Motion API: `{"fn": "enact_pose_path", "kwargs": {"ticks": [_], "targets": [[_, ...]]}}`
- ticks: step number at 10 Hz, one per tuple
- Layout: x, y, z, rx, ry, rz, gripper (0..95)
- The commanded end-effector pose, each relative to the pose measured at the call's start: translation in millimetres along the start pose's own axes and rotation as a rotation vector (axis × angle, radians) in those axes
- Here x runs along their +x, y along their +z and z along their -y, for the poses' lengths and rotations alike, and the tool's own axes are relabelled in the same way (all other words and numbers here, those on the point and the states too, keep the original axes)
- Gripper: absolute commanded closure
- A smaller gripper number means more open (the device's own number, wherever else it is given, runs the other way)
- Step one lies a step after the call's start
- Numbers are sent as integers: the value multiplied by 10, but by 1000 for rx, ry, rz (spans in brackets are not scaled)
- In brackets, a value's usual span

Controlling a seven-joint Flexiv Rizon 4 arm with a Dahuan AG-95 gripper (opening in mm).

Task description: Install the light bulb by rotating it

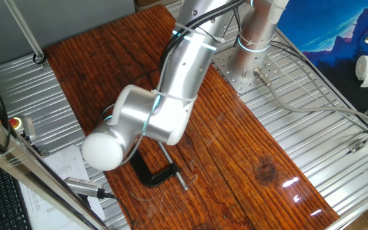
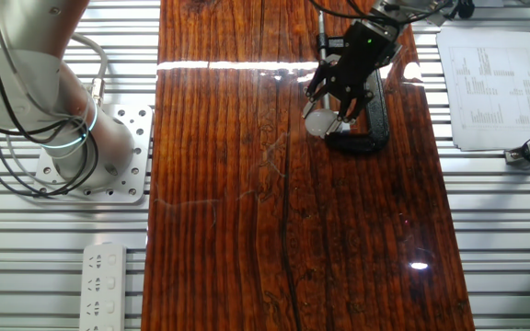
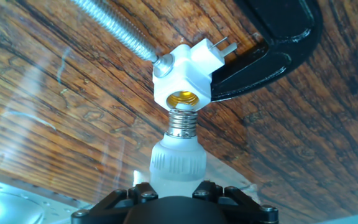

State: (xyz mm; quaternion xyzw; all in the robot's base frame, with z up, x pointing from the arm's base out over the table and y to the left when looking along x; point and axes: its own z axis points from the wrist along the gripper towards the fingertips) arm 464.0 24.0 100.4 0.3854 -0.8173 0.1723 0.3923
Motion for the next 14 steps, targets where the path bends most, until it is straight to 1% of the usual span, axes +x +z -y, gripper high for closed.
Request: {"fn": "enact_pose_path", "kwargs": {"ticks": [1, 6, 10, 11, 14], "targets": [[-30, -6, -11, -12, 13, 1, 760], [-32, -3, -12, -23, 6, -17, 760], [-31, 31, -17, -32, -14, -24, 760], [-31, 36, -18, -33, -17, -24, 570], [-31, 41, -19, -33, -25, -26, 570]]}}
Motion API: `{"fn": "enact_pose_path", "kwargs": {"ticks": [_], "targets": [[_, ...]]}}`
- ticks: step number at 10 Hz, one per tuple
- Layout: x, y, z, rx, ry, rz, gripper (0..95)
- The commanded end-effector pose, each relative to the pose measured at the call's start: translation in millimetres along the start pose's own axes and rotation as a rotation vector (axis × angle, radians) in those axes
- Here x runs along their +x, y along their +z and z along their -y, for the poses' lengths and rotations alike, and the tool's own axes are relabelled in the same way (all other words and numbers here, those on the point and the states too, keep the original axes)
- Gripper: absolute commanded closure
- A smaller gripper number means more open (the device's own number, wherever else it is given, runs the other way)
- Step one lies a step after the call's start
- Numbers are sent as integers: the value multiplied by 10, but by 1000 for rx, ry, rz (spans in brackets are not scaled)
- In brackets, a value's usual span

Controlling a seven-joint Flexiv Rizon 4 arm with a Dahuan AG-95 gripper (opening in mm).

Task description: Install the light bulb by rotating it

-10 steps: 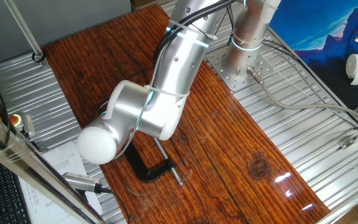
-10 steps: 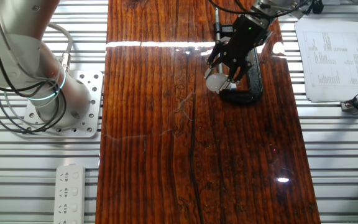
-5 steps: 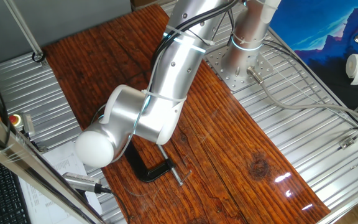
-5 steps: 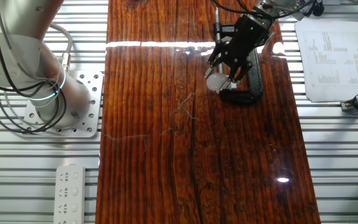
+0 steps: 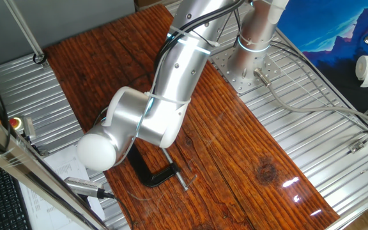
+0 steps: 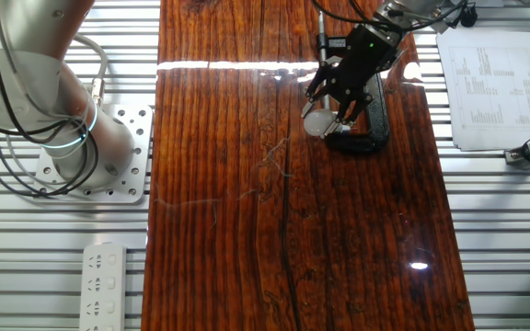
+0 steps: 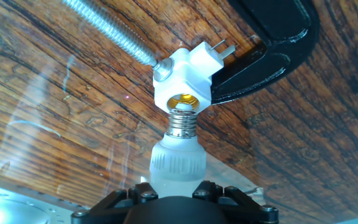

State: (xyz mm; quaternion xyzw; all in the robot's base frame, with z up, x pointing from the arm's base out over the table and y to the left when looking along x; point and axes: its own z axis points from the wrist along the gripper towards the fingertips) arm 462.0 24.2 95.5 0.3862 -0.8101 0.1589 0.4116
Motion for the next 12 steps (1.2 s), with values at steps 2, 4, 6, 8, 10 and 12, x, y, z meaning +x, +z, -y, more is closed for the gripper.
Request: {"fn": "enact_pose_path", "kwargs": {"ticks": [2, 4, 6, 8, 10, 12], "targets": [[3, 2, -2, 3, -3, 1, 570], [6, 3, -1, 6, -10, 3, 570], [7, 3, -1, 9, -20, 4, 380], [7, 2, -1, 9, -18, 4, 380], [7, -1, 0, 9, -19, 5, 380], [8, -14, 2, 7, -24, 10, 380]]}}
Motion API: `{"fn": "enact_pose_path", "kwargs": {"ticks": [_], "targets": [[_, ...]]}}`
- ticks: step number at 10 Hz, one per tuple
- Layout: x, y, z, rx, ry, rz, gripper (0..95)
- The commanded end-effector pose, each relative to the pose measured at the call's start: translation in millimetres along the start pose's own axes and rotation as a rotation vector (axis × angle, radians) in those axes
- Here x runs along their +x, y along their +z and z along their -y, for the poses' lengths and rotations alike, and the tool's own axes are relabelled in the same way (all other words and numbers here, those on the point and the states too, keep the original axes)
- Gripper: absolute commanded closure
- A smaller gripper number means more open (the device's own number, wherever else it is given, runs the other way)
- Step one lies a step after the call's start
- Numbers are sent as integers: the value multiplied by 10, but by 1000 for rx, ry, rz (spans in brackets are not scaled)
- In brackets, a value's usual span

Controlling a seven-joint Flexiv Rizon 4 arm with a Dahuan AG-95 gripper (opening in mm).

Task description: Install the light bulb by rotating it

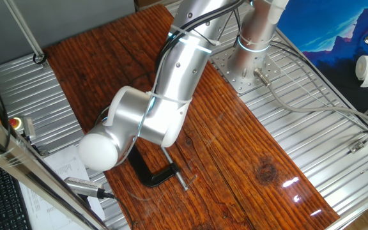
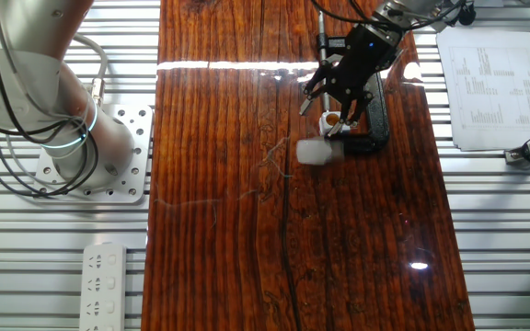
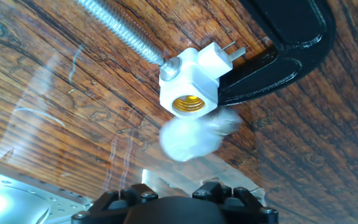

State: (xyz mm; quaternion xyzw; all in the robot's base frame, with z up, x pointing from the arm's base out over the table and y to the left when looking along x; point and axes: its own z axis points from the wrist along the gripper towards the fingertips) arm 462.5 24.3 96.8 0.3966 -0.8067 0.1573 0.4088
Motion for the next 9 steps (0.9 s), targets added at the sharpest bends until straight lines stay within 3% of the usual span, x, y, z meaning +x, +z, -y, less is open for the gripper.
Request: {"fn": "enact_pose_path", "kwargs": {"ticks": [1, 3, 7, 9], "targets": [[5, -6, 2, 2, -1, 7, 380], [32, 4, 9, 10, 8, 25, 380], [157, 53, 39, -64, 116, 170, 380], [344, 128, 68, -117, 179, 327, 380]]}}
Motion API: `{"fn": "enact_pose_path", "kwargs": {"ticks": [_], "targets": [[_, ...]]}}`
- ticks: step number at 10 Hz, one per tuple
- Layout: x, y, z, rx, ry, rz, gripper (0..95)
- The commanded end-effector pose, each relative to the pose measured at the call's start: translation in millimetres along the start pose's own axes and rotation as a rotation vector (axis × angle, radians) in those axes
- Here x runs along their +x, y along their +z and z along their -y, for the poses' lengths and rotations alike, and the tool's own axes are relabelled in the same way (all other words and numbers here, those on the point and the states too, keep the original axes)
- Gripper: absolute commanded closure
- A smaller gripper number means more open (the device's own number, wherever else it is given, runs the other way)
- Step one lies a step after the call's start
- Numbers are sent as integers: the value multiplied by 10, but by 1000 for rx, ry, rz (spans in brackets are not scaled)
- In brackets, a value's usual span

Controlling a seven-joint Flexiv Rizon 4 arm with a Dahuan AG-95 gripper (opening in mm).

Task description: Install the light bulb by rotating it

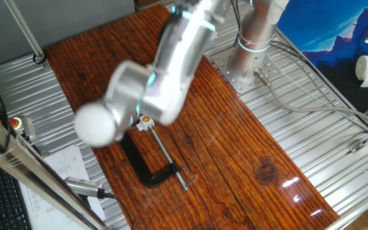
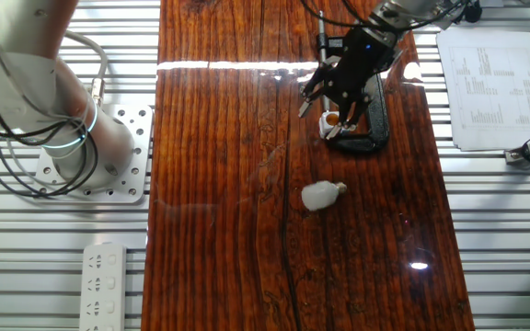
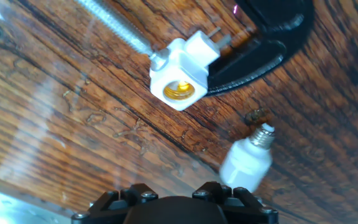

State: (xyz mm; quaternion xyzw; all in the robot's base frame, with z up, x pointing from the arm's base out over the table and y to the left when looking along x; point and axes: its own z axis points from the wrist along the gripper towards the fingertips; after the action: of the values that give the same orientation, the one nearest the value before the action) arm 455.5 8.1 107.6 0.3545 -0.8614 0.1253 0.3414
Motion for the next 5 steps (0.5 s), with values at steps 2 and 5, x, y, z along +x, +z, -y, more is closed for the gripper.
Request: {"fn": "enact_pose_path", "kwargs": {"ticks": [2, 5], "targets": [[352, 78, 76, -58, 98, 240, 380], [455, 140, 50, -55, 133, 373, 380]]}}
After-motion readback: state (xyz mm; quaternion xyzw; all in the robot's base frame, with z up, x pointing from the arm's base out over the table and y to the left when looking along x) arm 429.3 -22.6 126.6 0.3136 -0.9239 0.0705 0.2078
